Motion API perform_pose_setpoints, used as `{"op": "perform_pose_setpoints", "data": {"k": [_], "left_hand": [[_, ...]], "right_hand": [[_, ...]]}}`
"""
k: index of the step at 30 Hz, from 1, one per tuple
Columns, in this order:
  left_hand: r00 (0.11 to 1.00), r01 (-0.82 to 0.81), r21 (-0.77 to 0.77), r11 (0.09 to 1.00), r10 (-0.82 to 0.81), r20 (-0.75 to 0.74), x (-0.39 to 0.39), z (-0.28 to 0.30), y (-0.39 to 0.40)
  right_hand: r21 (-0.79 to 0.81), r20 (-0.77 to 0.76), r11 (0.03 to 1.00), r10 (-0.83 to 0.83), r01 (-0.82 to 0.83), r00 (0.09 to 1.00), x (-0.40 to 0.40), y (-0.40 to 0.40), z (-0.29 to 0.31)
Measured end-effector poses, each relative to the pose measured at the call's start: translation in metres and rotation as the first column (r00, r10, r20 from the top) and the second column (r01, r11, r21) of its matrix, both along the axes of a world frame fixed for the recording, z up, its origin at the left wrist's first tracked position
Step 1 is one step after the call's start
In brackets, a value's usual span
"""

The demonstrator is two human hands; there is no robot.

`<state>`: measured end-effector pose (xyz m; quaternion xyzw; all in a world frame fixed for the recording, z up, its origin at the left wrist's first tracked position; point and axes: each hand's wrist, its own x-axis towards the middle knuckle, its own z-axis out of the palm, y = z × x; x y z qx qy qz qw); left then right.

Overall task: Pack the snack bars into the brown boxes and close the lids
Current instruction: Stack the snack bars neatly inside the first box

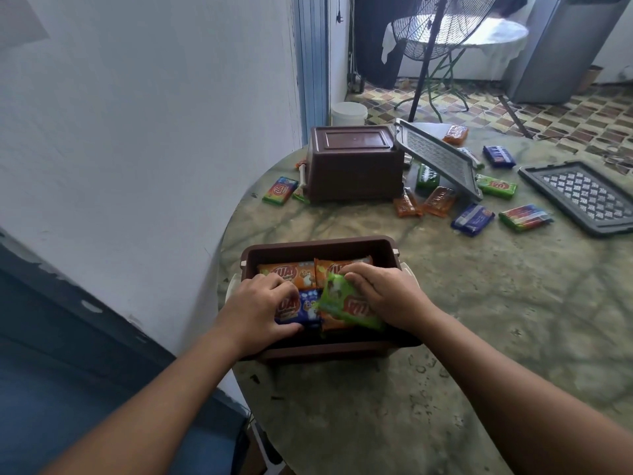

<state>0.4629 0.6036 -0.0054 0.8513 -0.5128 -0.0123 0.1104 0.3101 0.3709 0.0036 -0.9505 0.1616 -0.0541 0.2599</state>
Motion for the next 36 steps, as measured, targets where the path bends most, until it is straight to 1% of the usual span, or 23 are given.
{"op": "perform_pose_setpoints", "data": {"k": [3, 5, 7, 9, 14, 16, 17, 19, 21, 24, 28, 30, 32, 34, 35, 36], "left_hand": [[1.000, -0.004, 0.007, 1.000, 0.004, -0.007, -0.001, 0.001, 0.000], [1.000, -0.005, 0.008, 1.000, 0.005, -0.005, -0.002, 0.002, 0.000], [1.000, -0.008, 0.004, 1.000, 0.008, -0.007, -0.003, 0.004, 0.000], [1.000, -0.009, 0.007, 1.000, 0.009, -0.006, -0.003, 0.004, 0.000], [1.000, -0.007, 0.016, 1.000, 0.007, -0.006, -0.003, 0.003, 0.000], [1.000, -0.004, 0.010, 1.000, 0.004, -0.012, -0.003, 0.003, 0.000], [1.000, -0.004, 0.011, 1.000, 0.004, -0.013, -0.003, 0.003, 0.000], [1.000, -0.002, 0.017, 1.000, 0.003, -0.006, -0.002, 0.002, 0.000], [1.000, -0.001, 0.015, 1.000, 0.002, -0.011, -0.002, 0.002, 0.000], [1.000, -0.004, 0.016, 1.000, 0.004, -0.014, -0.001, 0.002, 0.000], [1.000, -0.004, 0.018, 1.000, 0.005, -0.022, 0.000, 0.001, 0.000], [1.000, -0.011, 0.017, 1.000, 0.012, -0.029, 0.000, 0.001, 0.000], [0.999, -0.013, 0.012, 1.000, 0.014, -0.031, 0.000, 0.000, 0.001], [1.000, -0.011, 0.009, 1.000, 0.011, -0.026, 0.001, 0.001, 0.000], [1.000, -0.011, 0.010, 1.000, 0.011, -0.026, 0.002, 0.001, 0.000], [1.000, -0.012, 0.008, 1.000, 0.012, -0.026, 0.002, 0.001, -0.001]], "right_hand": [[-0.105, -0.130, 0.990, 0.076, -0.089, 0.989, 0.000, 0.004, -0.001], [-0.125, -0.153, 0.984, 0.106, -0.125, 0.983, 0.003, 0.005, -0.002], [-0.074, -0.103, 0.993, 0.081, -0.089, 0.991, 0.008, 0.004, -0.002], [-0.069, -0.048, 0.995, 0.071, -0.075, 0.996, 0.009, 0.001, -0.004], [-0.011, 0.025, 0.999, 0.034, -0.034, 0.999, 0.005, 0.003, -0.004], [-0.011, 0.026, 0.999, 0.052, -0.052, 0.998, 0.003, 0.004, -0.002], [-0.042, 0.000, 0.995, 0.089, -0.089, 0.996, 0.001, 0.004, -0.001], [-0.172, -0.118, 0.962, 0.194, -0.213, 0.974, 0.000, 0.005, -0.001], [-0.252, -0.206, 0.923, 0.243, -0.291, 0.948, 0.002, 0.006, -0.003], [-0.243, -0.198, 0.921, 0.261, -0.305, 0.945, 0.005, 0.003, -0.004], [-0.233, -0.271, 0.918, 0.256, -0.322, 0.928, 0.006, -0.001, -0.007], [-0.190, -0.260, 0.931, 0.258, -0.312, 0.930, 0.007, -0.001, -0.003], [-0.099, -0.244, 0.950, 0.265, -0.296, 0.933, 0.008, -0.002, 0.003], [0.092, -0.212, 0.965, 0.259, -0.245, 0.942, 0.009, -0.003, 0.010], [0.231, -0.160, 0.956, 0.219, -0.180, 0.962, 0.009, -0.003, 0.014], [0.379, -0.098, 0.921, 0.141, -0.095, 0.985, 0.010, -0.004, 0.018]]}}
